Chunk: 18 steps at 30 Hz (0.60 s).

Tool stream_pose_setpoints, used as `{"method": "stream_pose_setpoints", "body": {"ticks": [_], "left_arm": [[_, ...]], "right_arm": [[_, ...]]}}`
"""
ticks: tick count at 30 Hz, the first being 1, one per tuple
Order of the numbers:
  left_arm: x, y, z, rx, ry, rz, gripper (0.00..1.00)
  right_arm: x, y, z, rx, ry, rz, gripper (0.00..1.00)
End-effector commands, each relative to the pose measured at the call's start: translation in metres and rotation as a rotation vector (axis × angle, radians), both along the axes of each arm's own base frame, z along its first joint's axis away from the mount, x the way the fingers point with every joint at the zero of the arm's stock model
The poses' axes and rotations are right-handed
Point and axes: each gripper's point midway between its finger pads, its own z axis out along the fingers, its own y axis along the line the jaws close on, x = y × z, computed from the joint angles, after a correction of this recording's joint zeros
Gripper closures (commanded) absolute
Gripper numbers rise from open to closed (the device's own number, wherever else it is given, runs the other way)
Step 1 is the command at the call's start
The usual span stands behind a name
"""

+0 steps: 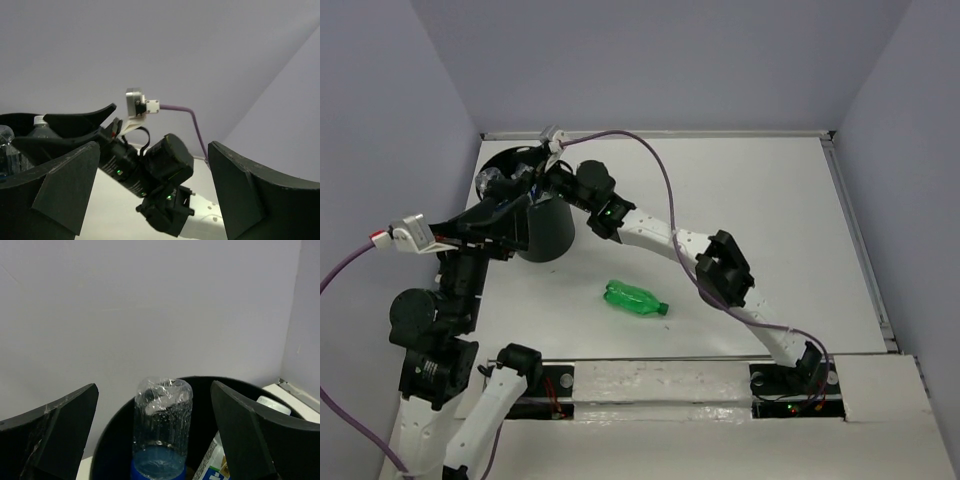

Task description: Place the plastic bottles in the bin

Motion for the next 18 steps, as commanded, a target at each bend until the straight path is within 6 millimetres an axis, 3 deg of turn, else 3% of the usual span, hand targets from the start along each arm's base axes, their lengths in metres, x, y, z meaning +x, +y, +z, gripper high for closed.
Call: {"method": "stream_pose_setpoints", "body": {"ticks": [1, 2, 3, 4, 5, 6, 7, 8, 9, 10, 11, 12, 13, 14, 15, 16, 18], "left_arm": [[-0.006, 0.009, 0.008, -0.031, 0.059, 0.033, 0.01], [-0.005, 0.01, -0.002, -0.024, 0.105, 0.039, 0.01], [-0.005, 0.01, -0.006, -0.026, 0.125, 0.039, 0.01], [-0.005, 0.009, -0.014, -0.032, 0.167, 0.031, 0.01], [-0.006, 0.004, -0.02, -0.03, 0.192, 0.006, 0.01], [-0.005, -0.001, -0.028, -0.025, 0.222, -0.018, 0.01], [0.0, -0.007, -0.048, -0.012, 0.295, -0.037, 0.01], [0.003, -0.012, -0.059, -0.012, 0.335, -0.061, 0.01], [0.002, -0.028, -0.07, -0.031, 0.378, -0.143, 0.01], [0.007, -0.038, -0.095, -0.041, 0.441, -0.185, 0.01], [0.008, -0.047, -0.108, -0.063, 0.477, -0.232, 0.01], [0.003, -0.064, -0.121, -0.12, 0.529, -0.326, 0.01], [0.008, -0.073, -0.157, -0.138, 0.618, -0.36, 0.01], [0.005, -0.084, -0.168, -0.159, 0.647, -0.42, 0.01], [0.007, -0.089, -0.186, -0.193, 0.714, -0.438, 0.01], [0.007, -0.093, -0.215, -0.199, 0.791, -0.443, 0.01], [0.01, -0.098, -0.242, -0.198, 0.859, -0.428, 0.01]], "right_arm": [[-0.028, -0.034, 0.098, 0.077, -0.073, 0.028, 0.0], [-0.031, -0.039, 0.101, 0.07, -0.07, 0.029, 0.0], [-0.04, -0.054, 0.128, 0.095, -0.081, 0.026, 0.0], [-0.035, -0.058, 0.102, 0.041, -0.036, 0.017, 0.0], [-0.049, -0.08, 0.13, 0.069, -0.05, 0.014, 0.0], [-0.055, -0.089, 0.128, 0.054, -0.037, 0.01, 0.01], [-0.048, -0.097, 0.08, -0.037, 0.028, -0.016, 0.02], [-0.052, -0.108, 0.069, -0.067, 0.049, -0.034, 0.02], [-0.056, -0.14, 0.086, -0.066, 0.053, -0.092, 0.04], [-0.055, -0.156, 0.069, -0.109, 0.091, -0.129, 0.04], [-0.059, -0.17, 0.052, -0.15, 0.128, -0.156, 0.04], [-0.062, -0.202, 0.014, -0.231, 0.211, -0.224, 0.05], [-0.064, -0.219, -0.008, -0.28, 0.257, -0.259, 0.05], [-0.066, -0.247, -0.067, -0.412, 0.352, -0.315, 0.05], [-0.071, -0.263, -0.082, -0.441, 0.399, -0.337, 0.06], [-0.08, -0.285, -0.076, -0.429, 0.417, -0.361, 0.06], [-0.095, -0.313, -0.105, -0.501, 0.484, -0.389, 0.06]]}}
